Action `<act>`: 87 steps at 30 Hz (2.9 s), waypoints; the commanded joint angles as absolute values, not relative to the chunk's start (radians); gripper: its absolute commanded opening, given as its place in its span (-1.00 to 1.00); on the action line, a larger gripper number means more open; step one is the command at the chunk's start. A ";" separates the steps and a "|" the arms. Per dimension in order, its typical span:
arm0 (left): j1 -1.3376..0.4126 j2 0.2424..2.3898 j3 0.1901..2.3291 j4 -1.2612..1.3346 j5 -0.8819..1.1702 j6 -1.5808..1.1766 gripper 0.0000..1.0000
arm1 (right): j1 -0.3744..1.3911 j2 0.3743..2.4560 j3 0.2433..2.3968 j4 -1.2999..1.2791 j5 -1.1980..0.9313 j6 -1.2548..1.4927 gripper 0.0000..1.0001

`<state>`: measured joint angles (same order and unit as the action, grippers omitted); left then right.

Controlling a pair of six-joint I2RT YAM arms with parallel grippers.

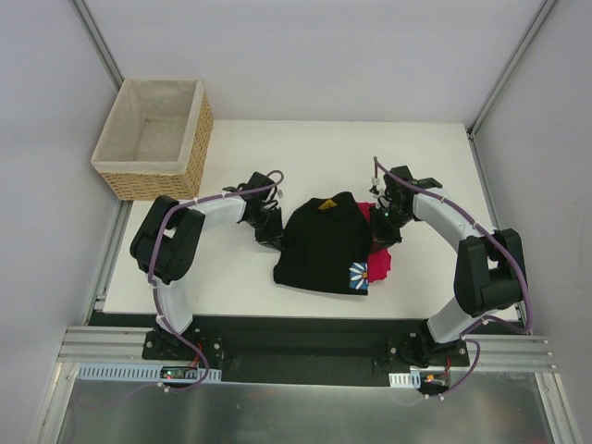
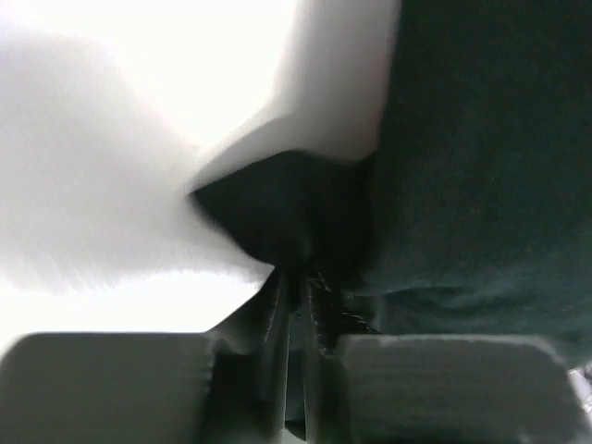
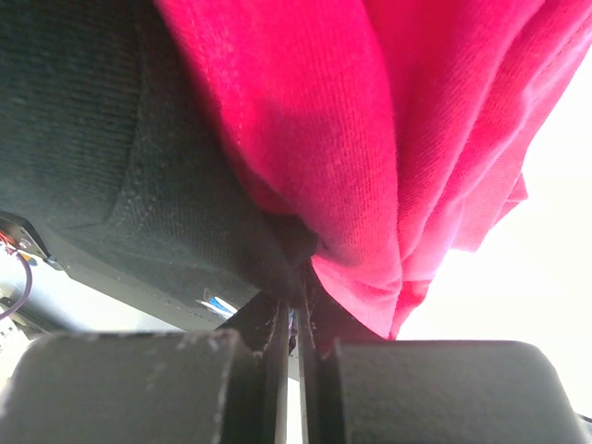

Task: Fold and stack the t-shirts

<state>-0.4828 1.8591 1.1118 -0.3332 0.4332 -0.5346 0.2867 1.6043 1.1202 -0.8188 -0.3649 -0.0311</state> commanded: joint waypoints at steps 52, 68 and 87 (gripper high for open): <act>-0.451 1.648 1.316 -0.591 0.391 -0.436 -1.00 | 0.284 1.526 1.203 -0.882 -0.310 -0.018 -0.44; -0.451 1.640 1.370 -0.624 0.396 -0.440 -1.00 | 0.275 1.566 1.160 -0.816 -0.347 -0.003 -0.21; -0.451 1.614 1.450 -0.712 0.387 -0.423 -1.00 | 0.273 1.631 1.141 -0.738 -0.420 0.018 -0.70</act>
